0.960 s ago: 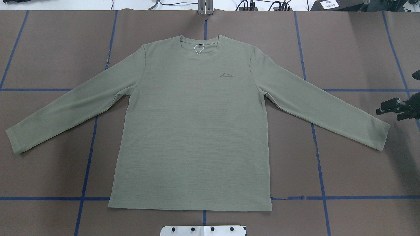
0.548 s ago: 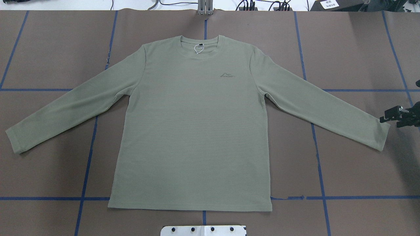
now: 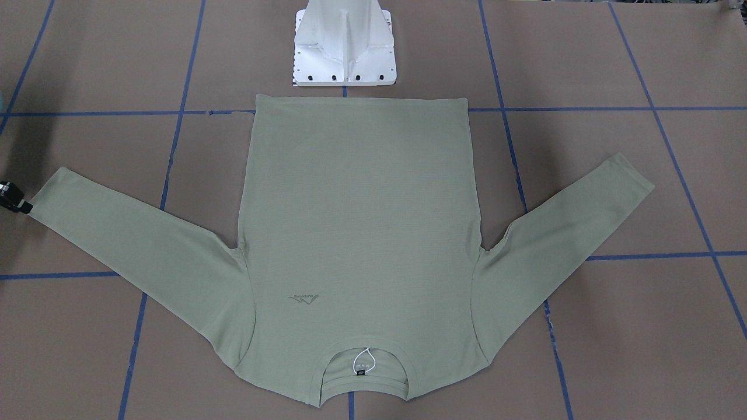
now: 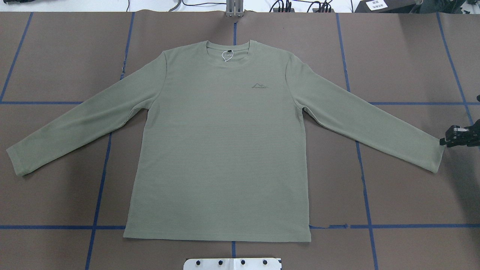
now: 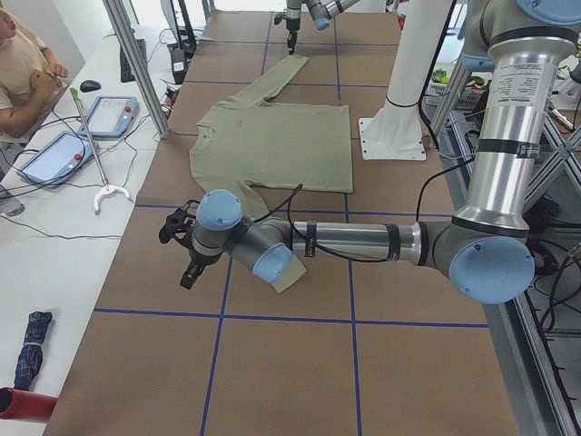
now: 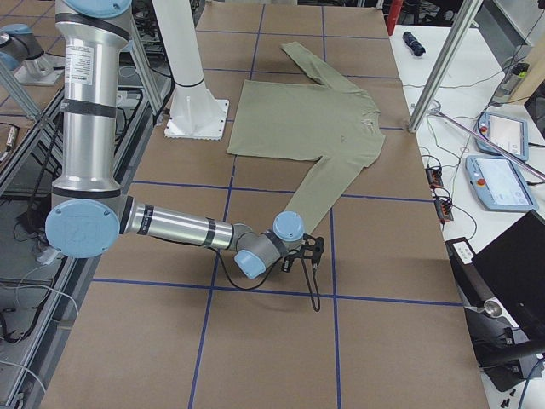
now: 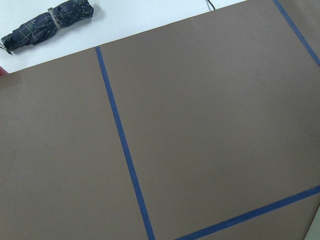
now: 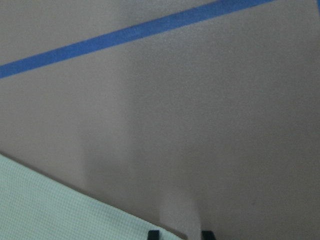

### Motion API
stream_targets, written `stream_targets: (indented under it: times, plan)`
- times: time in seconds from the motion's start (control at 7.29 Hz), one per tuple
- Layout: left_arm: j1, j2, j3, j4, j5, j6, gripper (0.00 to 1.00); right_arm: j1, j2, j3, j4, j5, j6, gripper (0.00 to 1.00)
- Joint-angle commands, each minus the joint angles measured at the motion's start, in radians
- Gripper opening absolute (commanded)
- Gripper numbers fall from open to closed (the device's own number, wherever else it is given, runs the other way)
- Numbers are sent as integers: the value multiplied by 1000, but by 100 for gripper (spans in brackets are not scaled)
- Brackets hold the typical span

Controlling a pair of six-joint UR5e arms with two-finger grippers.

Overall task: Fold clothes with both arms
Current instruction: 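Move the right gripper toward the cuff of the sleeve nearest it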

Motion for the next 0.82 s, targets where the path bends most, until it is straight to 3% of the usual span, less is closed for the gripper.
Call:
stream_targets:
  times: [0.0, 0.27, 0.69]
  plan:
    - [0, 2, -1, 0, 0, 0, 100, -1, 9, 10, 0, 20, 0, 0]
    - [0, 3, -1, 0, 0, 0, 100, 0, 12, 24, 0, 58, 1, 0]
    - [0, 3, -2, 0, 0, 0, 100, -4, 22, 183, -14, 103, 154, 0]
